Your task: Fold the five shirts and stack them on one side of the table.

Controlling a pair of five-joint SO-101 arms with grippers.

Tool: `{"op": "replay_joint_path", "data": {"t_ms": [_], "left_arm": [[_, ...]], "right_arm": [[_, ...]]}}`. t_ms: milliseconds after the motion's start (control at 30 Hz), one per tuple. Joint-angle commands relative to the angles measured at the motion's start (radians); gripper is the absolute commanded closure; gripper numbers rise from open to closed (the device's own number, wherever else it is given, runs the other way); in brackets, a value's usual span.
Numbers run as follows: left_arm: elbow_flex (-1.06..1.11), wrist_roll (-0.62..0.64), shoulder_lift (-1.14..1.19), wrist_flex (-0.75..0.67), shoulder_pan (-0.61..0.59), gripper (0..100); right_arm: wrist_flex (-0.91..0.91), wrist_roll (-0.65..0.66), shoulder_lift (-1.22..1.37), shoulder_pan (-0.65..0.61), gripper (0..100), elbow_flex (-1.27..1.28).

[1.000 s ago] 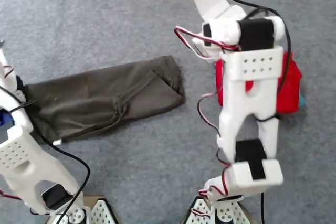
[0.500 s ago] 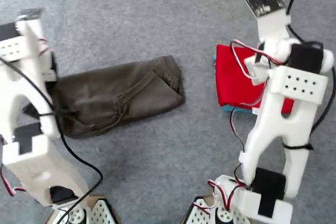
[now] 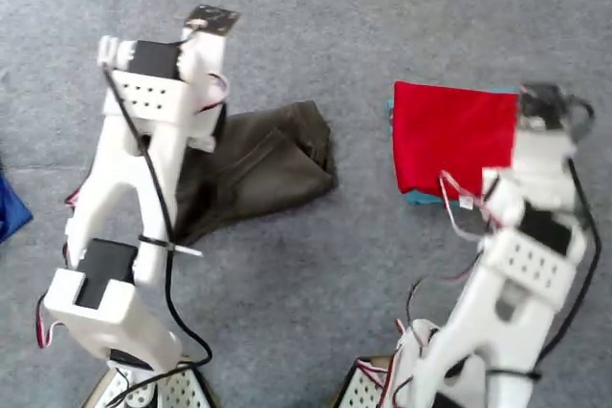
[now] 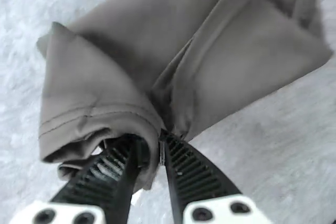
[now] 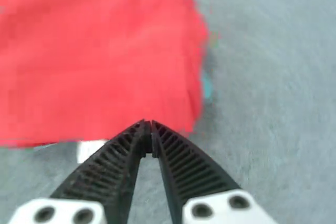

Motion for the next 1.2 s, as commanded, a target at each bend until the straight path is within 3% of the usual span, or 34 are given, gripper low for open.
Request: {"op": "replay_joint_path", "data": {"t_ms": [0,233,533,767,1167], "left_arm": [[-0.021,0.032,-0.052,-0.066,0.07,97],[-0.019,0.064,-0.049,-0.167,0.17,97],[-0.025,0.094,0.057,-0.226,0.255,97],[-0.064,0.095,0.241,-0.33,0.255,97],[-0.262,0.095,0.393,-0.311,0.278,97]], "right_arm": [[-0.13,-0.069,-0.107,0.04,98.3,0.162],[-0.279,-0.192,-0.127,0.04,98.3,0.36],[-0.285,-0.212,-0.133,0.034,98.3,0.412],[-0.285,-0.212,-0.133,0.034,98.3,0.415],[-0.284,-0.21,-0.133,0.034,98.3,0.417]]}}
